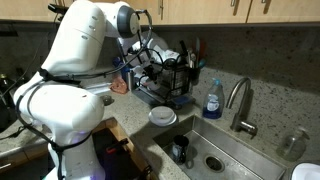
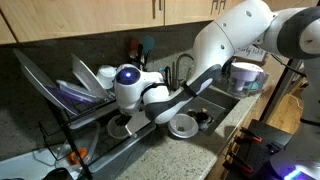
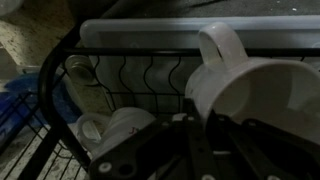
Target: Put the white cup upright on the bottom rack, then remove the lid from the bottom rack
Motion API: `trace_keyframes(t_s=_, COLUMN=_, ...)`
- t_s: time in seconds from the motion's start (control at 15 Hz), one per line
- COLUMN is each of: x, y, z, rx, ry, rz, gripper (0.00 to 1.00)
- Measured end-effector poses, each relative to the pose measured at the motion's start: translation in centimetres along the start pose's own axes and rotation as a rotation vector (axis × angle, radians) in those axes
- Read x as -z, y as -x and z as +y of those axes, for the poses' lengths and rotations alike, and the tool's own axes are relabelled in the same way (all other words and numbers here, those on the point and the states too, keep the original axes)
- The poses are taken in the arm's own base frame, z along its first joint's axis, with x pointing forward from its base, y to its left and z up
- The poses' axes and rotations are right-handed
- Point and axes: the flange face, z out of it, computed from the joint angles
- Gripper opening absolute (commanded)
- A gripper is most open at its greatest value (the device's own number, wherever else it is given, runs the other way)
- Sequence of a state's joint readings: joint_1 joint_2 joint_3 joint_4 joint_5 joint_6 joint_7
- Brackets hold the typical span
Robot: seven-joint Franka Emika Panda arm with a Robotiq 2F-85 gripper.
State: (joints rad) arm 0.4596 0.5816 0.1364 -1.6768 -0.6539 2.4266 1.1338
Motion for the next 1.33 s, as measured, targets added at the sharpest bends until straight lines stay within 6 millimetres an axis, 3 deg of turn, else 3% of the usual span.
trace_keyframes(t_s=1.33, x=-0.5, y=0.8, z=3.2, rx=-0.263, ry=-0.026, rz=-0.019, gripper=0.03)
